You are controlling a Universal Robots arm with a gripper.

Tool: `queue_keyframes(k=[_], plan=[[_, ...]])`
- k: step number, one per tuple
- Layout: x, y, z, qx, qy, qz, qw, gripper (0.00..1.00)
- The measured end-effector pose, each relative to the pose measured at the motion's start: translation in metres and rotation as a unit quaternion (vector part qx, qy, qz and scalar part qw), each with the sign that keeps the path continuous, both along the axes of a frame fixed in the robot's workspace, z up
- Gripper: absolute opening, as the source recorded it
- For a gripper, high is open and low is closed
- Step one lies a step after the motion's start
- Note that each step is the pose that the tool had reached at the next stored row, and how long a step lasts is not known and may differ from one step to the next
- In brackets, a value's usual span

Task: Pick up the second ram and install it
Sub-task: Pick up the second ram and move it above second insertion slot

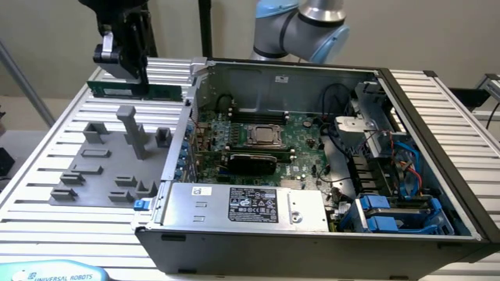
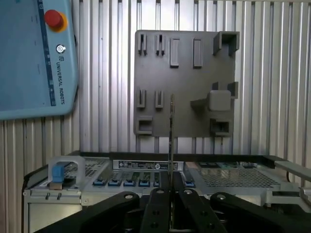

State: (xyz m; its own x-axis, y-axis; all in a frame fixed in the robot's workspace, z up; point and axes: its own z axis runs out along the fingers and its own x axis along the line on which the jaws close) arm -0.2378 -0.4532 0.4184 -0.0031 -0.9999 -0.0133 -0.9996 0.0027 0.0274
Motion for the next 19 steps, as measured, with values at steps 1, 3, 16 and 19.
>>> queue_keyframes(k=[1,3,16,19], plan=[[0.005,0.0000,0.0007,0.0001,0.0000,0.000,1.0000,0.14],[0.014,0.0000,0.0017,0.0004,0.0000,0.000,1.0000,0.14],[0.073,0.0000,0.0022,0.0051,0.0000,0.000,1.0000,0.14],[0.086,0.0000,0.0021,0.0055,0.0000,0.000,1.0000,0.14]])
